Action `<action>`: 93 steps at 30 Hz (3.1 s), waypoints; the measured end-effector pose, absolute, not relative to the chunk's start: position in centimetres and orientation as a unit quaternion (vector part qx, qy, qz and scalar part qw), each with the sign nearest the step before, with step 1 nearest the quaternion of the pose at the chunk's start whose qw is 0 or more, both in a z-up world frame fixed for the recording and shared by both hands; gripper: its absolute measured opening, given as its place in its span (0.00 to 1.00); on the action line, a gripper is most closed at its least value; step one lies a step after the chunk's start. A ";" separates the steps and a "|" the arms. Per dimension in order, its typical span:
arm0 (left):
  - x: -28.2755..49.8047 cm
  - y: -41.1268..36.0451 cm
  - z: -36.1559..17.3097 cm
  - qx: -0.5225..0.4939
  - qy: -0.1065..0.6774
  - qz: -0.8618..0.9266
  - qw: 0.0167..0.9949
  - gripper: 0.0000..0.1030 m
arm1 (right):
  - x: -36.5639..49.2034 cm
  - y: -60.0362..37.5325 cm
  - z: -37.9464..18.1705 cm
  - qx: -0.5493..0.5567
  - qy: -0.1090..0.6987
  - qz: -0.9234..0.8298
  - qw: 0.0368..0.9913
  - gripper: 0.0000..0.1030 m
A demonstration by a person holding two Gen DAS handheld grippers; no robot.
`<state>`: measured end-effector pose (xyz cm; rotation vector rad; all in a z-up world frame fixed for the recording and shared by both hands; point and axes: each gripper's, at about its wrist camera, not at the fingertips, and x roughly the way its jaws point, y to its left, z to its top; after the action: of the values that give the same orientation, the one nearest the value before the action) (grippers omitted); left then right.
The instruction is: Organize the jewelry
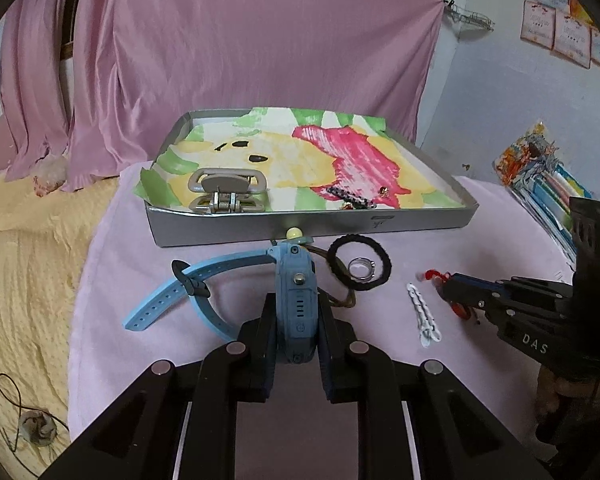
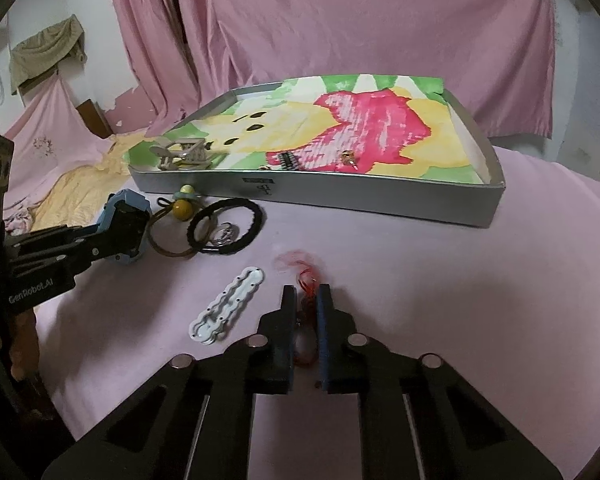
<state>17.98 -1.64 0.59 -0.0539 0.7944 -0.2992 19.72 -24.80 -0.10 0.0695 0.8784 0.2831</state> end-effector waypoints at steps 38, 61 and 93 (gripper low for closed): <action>27.7 -7.3 3.5 -0.037 0.359 -0.158 0.919 0.16 | 26.5 -27.7 5.6 0.073 0.302 0.114 0.944 0.03; 30.0 -8.8 0.6 0.001 0.416 -0.162 0.895 0.16 | 30.1 -27.4 1.2 0.082 0.391 0.123 0.909 0.03; 25.1 -7.4 4.7 -0.032 0.316 -0.132 0.939 0.77 | 27.1 -29.1 2.7 0.085 0.355 0.089 0.927 0.43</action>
<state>25.08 -7.37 4.71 -0.0645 0.6452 -0.2686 27.14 -29.14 2.75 0.1750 0.7274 0.1825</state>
